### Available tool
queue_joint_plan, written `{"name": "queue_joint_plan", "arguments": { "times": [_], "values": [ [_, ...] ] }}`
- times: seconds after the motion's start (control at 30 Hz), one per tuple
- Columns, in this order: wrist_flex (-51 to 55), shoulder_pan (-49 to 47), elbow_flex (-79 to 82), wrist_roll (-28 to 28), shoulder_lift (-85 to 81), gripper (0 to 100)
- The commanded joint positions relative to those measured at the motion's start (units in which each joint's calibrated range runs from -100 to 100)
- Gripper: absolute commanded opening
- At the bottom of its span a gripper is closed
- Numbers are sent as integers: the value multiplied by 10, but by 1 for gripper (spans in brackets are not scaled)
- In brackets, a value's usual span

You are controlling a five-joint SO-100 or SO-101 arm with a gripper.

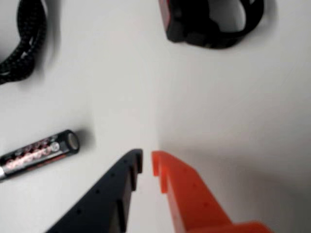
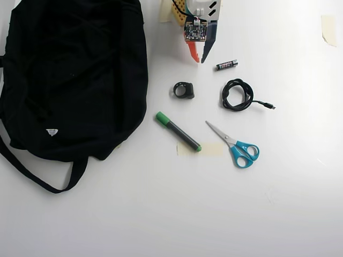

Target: Put the green marker into the black bag

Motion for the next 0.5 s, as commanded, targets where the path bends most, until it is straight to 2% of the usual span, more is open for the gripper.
{"name": "queue_joint_plan", "arguments": {
  "times": [0.0, 0.47],
  "values": [
    [-1, 1, 12, 2, -8, 2],
    [-1, -1, 12, -2, -8, 2]
  ]
}}
